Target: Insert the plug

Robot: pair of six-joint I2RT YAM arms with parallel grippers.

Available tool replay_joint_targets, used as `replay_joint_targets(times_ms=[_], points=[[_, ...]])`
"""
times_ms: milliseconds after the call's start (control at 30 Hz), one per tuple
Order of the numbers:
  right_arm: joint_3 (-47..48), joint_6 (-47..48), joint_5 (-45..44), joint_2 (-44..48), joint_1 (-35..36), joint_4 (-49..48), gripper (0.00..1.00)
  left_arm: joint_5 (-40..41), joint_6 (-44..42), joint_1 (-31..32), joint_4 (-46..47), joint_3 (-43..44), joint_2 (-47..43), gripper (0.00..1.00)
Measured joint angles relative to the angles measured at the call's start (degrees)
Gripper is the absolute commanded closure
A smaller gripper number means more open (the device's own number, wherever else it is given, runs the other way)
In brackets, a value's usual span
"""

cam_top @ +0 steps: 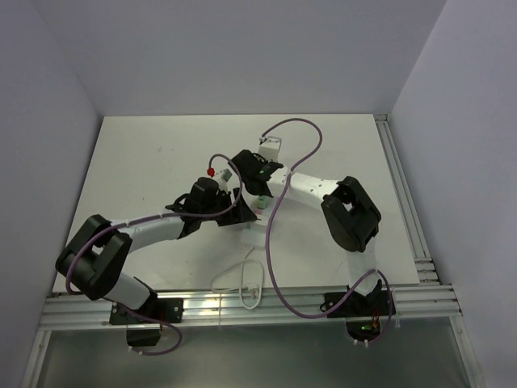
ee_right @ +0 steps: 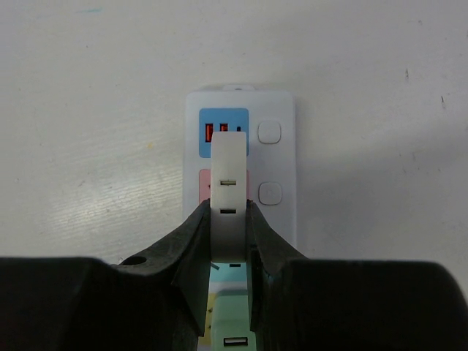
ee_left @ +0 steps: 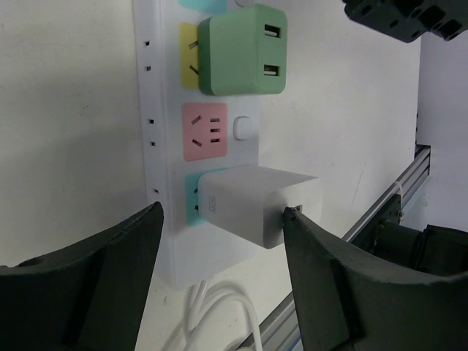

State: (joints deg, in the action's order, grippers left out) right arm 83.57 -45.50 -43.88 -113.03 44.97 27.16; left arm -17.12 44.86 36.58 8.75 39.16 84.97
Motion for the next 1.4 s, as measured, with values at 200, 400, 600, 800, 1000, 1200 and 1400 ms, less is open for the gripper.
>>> replay_joint_targets(times_ms=[200,400,600,800,1000,1200,1400], points=[[0.0,0.5,0.3,0.0,0.0,-0.3,1.00,-0.9,0.9,0.2,2.9,0.1,1.8,0.30],[0.0,1.6,0.7,0.0,-0.2,-0.7,1.00,-0.9,1.3,0.2,3.3,-0.3,1.6,0.31],[-0.2,1.8,0.7,0.0,-0.2,-0.9,1.00,-0.6,1.4,0.3,3.7,-0.7,1.4,0.31],[-0.6,2.1,0.6,0.1,-0.2,-1.3,1.00,-0.6,1.4,0.3,3.8,-0.7,1.4,0.31],[-3.1,1.7,0.5,1.5,-0.2,-3.5,1.00,-0.5,1.4,0.3,3.8,-0.7,1.4,0.31],[-5.0,1.5,0.8,2.6,-0.3,-5.4,1.00,-0.5,1.4,0.3,3.8,-0.7,1.4,0.31],[-5.2,2.0,1.8,3.0,-0.8,-5.4,1.00,-0.5,1.4,0.3,3.8,-0.7,1.4,0.31]])
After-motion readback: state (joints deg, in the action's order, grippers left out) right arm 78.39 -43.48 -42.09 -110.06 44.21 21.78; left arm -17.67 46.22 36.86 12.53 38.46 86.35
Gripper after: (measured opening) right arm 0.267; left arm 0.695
